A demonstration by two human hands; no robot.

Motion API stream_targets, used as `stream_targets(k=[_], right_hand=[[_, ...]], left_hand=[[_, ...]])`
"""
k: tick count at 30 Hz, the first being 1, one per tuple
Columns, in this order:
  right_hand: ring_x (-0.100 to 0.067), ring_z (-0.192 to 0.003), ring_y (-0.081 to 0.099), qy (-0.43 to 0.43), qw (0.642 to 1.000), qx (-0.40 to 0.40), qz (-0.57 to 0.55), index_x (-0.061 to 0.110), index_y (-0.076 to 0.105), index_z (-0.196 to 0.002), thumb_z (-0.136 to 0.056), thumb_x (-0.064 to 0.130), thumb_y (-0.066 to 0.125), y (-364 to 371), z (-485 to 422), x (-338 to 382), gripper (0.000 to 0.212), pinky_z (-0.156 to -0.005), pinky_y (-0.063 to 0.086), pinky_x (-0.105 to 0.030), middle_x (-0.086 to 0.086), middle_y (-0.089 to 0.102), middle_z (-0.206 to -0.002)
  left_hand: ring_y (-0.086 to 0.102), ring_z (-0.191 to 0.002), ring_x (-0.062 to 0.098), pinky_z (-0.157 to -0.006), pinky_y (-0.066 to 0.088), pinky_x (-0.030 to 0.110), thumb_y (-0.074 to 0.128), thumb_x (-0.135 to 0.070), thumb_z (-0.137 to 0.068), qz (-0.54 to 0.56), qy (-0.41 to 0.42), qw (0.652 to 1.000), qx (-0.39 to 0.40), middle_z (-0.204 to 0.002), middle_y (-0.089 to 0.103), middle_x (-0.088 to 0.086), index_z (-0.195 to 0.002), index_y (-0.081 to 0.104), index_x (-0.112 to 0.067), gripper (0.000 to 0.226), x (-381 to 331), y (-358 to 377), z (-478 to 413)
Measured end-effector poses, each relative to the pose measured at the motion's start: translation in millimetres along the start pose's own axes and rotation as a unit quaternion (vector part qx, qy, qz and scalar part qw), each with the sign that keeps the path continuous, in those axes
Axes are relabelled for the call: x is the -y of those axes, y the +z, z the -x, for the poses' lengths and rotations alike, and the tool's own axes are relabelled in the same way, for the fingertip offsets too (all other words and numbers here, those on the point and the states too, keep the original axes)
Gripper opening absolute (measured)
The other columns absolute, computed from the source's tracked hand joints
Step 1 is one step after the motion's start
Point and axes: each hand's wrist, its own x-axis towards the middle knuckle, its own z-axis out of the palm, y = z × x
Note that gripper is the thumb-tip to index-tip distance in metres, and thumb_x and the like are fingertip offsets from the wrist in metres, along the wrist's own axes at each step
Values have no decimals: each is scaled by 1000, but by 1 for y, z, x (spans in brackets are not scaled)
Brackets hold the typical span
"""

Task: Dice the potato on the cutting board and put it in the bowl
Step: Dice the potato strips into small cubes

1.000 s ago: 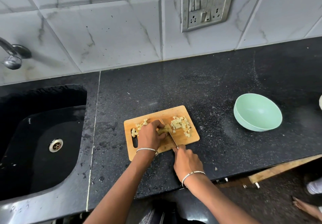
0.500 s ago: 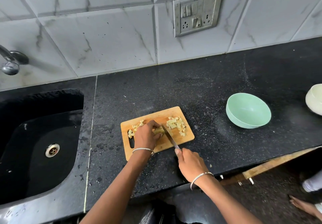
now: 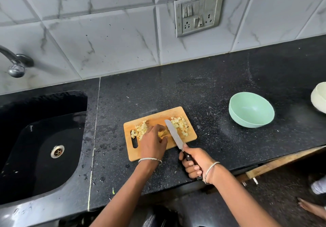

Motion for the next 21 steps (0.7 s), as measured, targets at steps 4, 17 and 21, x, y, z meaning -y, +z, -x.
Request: stream_targets(k=[4,17,21], right_hand=[[-5,-29,20,30,990,104,-93,10,55,-75,-93,45,48,-9,-4,3,40,-29,21,-11,4,26,-46],[-4,-32,21,68,963,197,-172,9,53,-79,-100,40,46,-29,-8,3,38,-27,20,-14,7,22,-50],[-3,-32,20,69,962,204,-165,9,53,-79,-100,40,47,-32,-8,5,37,-27,19,-14,7,23,-50]], left_hand=[[62,-68,10,-66,50,28,71,-17,-81,11,-9,1000,16,-95,66,-7,-103,62,-25,24,-5,3,1],[70,-68,13,-69,59,38,75,-18,-81,70,-52,995,42,-83,73,-5,-122,64,-22,42,-14,23,-14],[69,-65,12,-67,59,37,77,-18,-79,67,-66,995,38,-79,73,-5,-114,69,-21,36,-14,24,-20]])
